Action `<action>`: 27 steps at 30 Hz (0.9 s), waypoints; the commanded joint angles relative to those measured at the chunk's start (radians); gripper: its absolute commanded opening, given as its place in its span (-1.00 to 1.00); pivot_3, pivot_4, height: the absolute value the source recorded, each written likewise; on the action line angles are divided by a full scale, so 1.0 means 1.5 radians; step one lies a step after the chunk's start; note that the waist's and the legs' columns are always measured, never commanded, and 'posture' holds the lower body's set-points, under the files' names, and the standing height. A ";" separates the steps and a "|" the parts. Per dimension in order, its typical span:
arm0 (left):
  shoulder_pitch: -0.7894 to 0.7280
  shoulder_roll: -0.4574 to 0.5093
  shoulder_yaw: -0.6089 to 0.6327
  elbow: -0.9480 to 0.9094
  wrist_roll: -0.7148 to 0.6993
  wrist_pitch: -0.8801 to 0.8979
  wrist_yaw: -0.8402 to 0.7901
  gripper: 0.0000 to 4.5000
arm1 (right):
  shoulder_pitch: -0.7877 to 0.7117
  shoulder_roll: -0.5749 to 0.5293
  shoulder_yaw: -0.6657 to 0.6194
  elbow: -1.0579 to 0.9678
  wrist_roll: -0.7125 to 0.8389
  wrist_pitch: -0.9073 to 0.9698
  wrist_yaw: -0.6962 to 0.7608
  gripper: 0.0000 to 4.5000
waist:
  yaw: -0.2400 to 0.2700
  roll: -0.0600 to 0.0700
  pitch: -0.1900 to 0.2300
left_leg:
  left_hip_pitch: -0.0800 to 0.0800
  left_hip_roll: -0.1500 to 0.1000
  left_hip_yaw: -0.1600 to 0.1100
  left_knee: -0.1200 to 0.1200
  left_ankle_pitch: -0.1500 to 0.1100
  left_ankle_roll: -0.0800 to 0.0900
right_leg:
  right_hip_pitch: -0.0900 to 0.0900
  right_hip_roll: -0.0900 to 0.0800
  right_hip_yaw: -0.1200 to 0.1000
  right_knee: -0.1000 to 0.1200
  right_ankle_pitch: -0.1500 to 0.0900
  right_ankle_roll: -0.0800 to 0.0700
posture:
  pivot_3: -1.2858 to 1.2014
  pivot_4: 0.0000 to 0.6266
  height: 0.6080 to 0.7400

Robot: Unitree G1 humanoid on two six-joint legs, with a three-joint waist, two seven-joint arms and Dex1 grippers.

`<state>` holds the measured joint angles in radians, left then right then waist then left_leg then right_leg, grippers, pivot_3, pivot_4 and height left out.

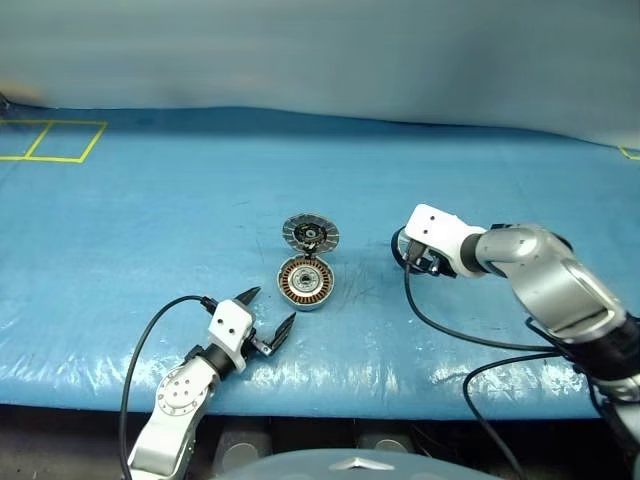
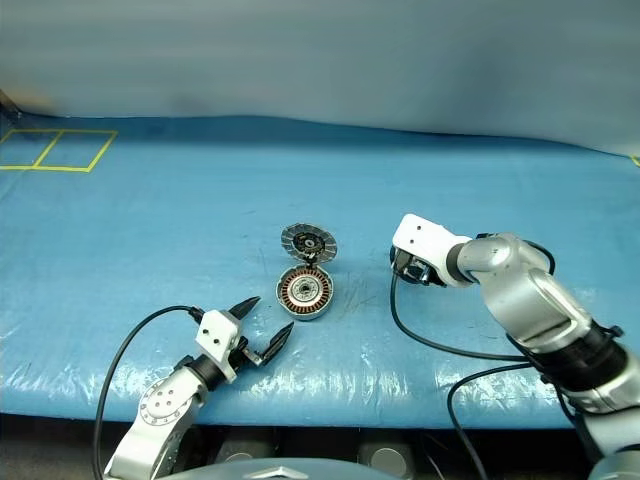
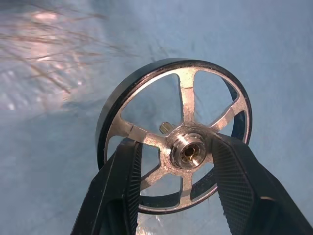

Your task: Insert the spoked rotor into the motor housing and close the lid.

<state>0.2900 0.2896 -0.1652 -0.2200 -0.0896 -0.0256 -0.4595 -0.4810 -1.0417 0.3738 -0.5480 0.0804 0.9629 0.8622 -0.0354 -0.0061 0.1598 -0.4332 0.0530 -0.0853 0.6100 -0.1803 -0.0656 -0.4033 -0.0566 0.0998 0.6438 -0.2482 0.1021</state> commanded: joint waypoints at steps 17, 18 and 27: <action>-0.006 0.012 0.009 -0.020 -0.003 -0.010 -0.003 1.00 | -0.083 0.268 0.133 -0.061 0.010 -0.060 -0.075 -0.19 | -0.001 -0.002 0.001 | 0.001 0.000 0.000 0.001 0.000 0.000 | -0.002 0.000 0.000 0.001 0.001 0.000 | 0.03 -0.52 1.00; -0.005 0.011 0.009 -0.022 -0.003 -0.012 -0.003 1.00 | -0.090 0.281 0.147 -0.043 -0.004 -0.066 -0.084 -0.19 | -0.001 -0.002 0.001 | 0.001 0.000 0.000 0.001 0.000 0.000 | -0.002 0.000 0.000 0.001 0.001 0.000 | 0.03 -0.52 1.00; 0.001 0.012 0.007 -0.032 -0.007 -0.017 -0.008 1.00 | -0.119 0.329 0.199 0.067 -0.088 -0.108 -0.103 -0.19 | -0.001 -0.002 0.001 | 0.001 0.000 0.000 0.001 0.000 0.000 | -0.002 0.000 0.000 0.001 0.001 0.000 | 0.03 -0.52 1.00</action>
<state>0.2911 0.3070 -0.1584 -0.2242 -0.0938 -0.0303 -0.4691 -0.6434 -0.5473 0.6799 -0.4336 -0.0289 0.8313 0.7129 -0.0367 -0.0091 0.1617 -0.4318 0.0530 -0.0852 0.6118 -0.1803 -0.0655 -0.4065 -0.0566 0.0998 0.6450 -0.2472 0.1028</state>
